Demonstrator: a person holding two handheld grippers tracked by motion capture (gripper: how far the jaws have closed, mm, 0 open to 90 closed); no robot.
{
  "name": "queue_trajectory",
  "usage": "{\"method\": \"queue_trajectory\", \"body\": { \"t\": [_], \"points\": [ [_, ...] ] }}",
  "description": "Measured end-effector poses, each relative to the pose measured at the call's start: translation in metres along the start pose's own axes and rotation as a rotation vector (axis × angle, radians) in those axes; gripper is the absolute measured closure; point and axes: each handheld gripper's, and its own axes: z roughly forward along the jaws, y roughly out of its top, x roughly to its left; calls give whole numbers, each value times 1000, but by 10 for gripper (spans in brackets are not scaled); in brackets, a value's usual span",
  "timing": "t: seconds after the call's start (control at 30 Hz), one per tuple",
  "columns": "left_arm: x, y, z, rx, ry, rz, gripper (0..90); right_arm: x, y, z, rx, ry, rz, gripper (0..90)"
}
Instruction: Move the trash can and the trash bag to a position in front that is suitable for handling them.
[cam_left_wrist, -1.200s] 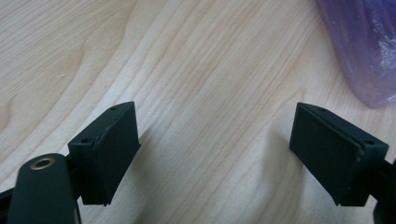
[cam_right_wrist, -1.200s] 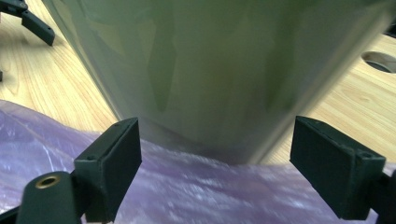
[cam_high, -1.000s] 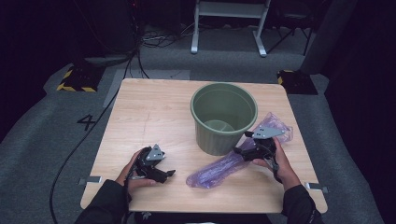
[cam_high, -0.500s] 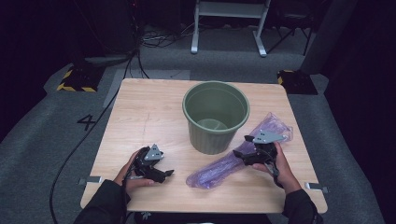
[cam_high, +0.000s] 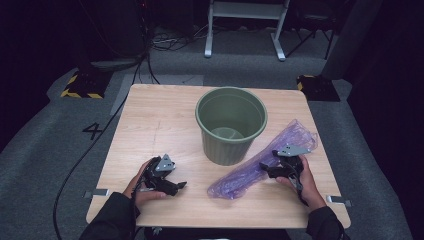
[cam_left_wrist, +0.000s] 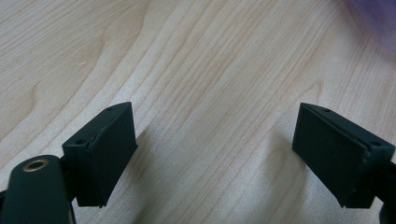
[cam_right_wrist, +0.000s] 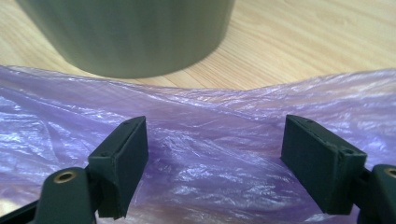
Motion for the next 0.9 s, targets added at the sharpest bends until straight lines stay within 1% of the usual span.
{"method": "queue_trajectory", "body": {
  "t": [0.1, 0.17, 0.23, 0.3, 0.37, 0.43, 0.5, 0.6, 0.63, 0.73, 0.8, 0.9],
  "points": [
    [-1, 0, 0, -1, 4, -5, 130, -2, -2, 4, 10, 0, 7, 229],
    [-1, 0, 0, -1, 5, -5, 130, -3, -3, 8, 30, 2, 6, 234],
    [-2, 0, 0, -1, 7, -6, 130, -3, -2, 8, 24, -1, 9, 263],
    [-2, 0, 0, 0, 9, -8, 130, -4, -2, 9, 41, 4, 14, 285],
    [-3, 0, 0, 0, 10, -11, 130, -5, -2, 9, 43, 23, 26, 307],
    [-3, 0, 0, 1, 14, -11, 131, -6, -2, 9, 43, 25, 27, 316],
    [-4, 0, 0, 1, 16, -15, 132, -6, -2, 9, 40, 31, 26, 374],
    [-6, 0, 0, -1, 17, -14, 132, -7, -2, 8, 28, 40, 32, 524],
    [-6, -1, 0, 0, 18, -17, 132, -7, -3, 8, 23, 36, 42, 564],
    [-7, -1, -1, -1, 19, -18, 133, -7, -3, 7, 18, 39, 42, 685],
    [-7, -1, -1, -1, 19, -19, 134, -6, -3, 7, 19, 39, 50, 743],
    [-7, -1, -1, 0, 19, -19, 134, -5, -3, 7, 19, 37, 44, 786]
  ]
}}
